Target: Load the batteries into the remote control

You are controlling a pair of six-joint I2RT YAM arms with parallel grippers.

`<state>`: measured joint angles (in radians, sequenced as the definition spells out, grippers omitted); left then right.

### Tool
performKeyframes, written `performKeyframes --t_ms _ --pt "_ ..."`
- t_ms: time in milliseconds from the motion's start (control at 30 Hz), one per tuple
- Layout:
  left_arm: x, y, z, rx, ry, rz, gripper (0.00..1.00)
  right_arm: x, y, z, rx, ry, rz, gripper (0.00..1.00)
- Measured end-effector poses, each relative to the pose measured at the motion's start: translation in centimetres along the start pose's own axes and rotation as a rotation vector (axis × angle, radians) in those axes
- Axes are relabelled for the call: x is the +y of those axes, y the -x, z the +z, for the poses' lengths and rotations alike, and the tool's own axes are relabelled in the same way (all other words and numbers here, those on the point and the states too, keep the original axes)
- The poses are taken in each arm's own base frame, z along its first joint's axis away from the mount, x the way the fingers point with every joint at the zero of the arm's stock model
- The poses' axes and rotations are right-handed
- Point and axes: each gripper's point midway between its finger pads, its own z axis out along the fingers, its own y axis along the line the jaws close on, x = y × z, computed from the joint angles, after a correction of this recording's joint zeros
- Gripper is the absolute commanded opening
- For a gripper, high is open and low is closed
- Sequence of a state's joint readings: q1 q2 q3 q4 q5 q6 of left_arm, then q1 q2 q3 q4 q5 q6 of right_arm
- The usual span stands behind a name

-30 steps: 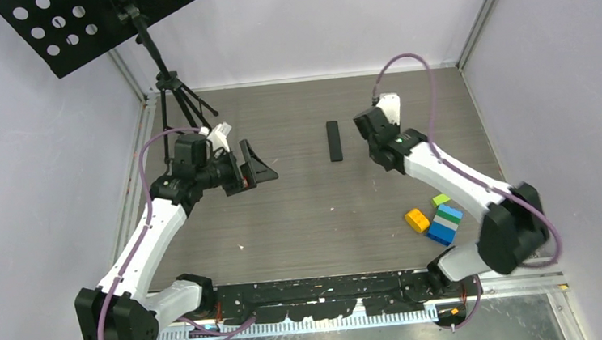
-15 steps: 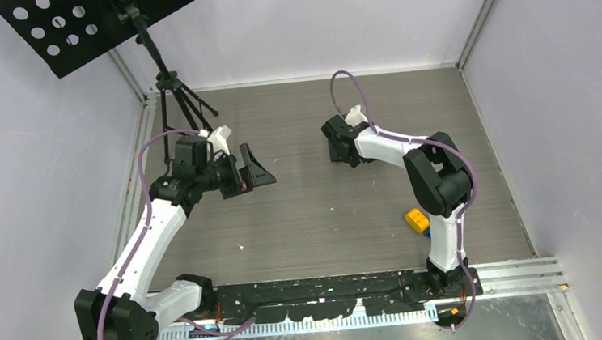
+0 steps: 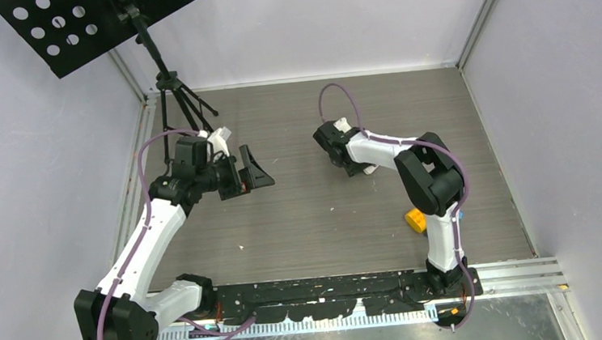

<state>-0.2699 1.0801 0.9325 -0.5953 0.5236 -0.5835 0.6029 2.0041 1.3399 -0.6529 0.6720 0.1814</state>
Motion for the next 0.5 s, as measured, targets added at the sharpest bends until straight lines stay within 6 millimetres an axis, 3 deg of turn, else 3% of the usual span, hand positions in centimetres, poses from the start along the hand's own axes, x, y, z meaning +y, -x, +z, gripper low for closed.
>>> performKeyframes --t_ms 267,367,500 --pt "0.1 -0.1 -0.7 -0.004 0.024 0.013 1.0 0.8 -0.7 -1.2 0.003 0.116 0.044 0.66" --pt "0.0 0.2 -1.7 -0.036 0.046 0.026 1.0 1.7 -1.9 -2.7 0.011 0.22 0.076 0.71" --pt "-0.2 0.7 -3.2 -0.088 0.078 0.047 1.0 1.3 -2.2 -5.7 -0.032 0.319 0.157 0.72"
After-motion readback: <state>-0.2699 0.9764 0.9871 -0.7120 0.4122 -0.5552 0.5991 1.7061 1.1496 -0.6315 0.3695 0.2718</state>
